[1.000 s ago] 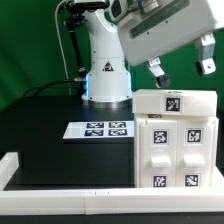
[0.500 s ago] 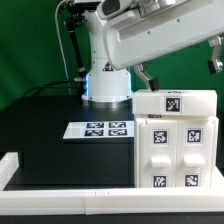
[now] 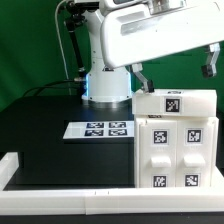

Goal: Assemble cabinet

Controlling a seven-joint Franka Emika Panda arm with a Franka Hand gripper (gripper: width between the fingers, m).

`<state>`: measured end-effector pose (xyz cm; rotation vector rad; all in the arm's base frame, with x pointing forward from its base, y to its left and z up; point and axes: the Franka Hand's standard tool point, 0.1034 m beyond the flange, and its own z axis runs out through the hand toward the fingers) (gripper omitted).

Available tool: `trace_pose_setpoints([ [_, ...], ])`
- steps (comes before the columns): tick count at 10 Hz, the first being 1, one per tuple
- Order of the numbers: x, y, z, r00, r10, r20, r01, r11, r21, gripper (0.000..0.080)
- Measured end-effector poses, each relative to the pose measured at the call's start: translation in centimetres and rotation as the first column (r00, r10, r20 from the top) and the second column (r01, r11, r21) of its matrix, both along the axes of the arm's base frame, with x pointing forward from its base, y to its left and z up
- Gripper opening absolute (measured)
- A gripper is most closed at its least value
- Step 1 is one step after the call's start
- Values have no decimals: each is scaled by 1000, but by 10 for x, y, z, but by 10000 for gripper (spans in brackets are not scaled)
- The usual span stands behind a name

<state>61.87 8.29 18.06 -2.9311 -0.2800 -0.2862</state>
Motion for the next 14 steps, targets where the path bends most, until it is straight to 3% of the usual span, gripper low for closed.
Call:
trace_pose_setpoints([
  [3,-1,-2,-1,976,217,31,-215,975,-58,797],
  [7,-3,6,-11,821,571,16,-560,810,-176,797],
  [9,-3,1,-13,777,629,13,-616,765,-189,797],
  [11,-4,-2,-19,674,739,-2,-721,657,-223,797],
  [13,-5,-3,-22,682,731,-6,-715,665,-218,797],
  [14,-5,-3,-22,682,731,-6,-714,665,-218,656],
])
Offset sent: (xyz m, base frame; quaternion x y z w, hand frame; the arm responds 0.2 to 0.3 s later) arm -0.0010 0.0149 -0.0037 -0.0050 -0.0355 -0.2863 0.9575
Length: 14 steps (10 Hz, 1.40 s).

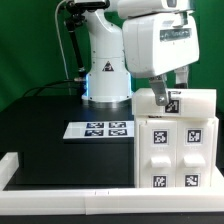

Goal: Assemble cabinet

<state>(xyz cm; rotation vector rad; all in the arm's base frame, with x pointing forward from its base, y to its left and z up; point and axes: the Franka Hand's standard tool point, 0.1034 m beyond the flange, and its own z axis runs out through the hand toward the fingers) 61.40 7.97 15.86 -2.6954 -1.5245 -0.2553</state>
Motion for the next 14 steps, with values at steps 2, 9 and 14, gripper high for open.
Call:
trace_pose_setpoints([
  [2,0,0,0,1000,-1,0,1,1000,0,553],
  [9,2,-7,0,879,-473,-56,476,877,65,554],
  [14,2,2,0,481,-864,-152,877,474,83,554],
])
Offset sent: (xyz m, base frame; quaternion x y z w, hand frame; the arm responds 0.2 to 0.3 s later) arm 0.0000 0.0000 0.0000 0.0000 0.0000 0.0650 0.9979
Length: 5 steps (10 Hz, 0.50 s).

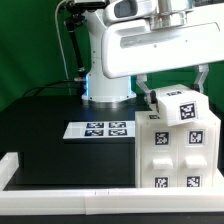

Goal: Assemble cabinet

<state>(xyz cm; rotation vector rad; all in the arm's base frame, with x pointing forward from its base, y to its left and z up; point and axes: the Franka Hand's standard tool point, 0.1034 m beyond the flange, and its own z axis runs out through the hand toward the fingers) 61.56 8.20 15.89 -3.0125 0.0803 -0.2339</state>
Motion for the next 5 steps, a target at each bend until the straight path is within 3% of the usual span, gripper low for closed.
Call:
trace_pose_setpoints([
  [5,0,-1,-1,961,-274,-39,276,960,41,554],
])
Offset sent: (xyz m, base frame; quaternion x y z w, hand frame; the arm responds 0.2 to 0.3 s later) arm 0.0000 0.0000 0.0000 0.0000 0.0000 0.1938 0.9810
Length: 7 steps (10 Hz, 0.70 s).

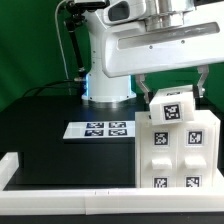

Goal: Assemble cabinet

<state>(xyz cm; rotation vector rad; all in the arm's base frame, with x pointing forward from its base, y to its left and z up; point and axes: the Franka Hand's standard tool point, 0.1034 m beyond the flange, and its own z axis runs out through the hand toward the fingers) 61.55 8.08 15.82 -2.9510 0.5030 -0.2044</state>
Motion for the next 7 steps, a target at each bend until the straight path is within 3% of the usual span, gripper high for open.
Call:
trace_pose_setpoints([
  [3,-2,1,0,964,-263,-37,264,963,44,554],
  [5,-6,3,0,863,-499,-73,505,859,91,554],
  [7,-6,4,1,773,-625,-108,634,766,107,554],
])
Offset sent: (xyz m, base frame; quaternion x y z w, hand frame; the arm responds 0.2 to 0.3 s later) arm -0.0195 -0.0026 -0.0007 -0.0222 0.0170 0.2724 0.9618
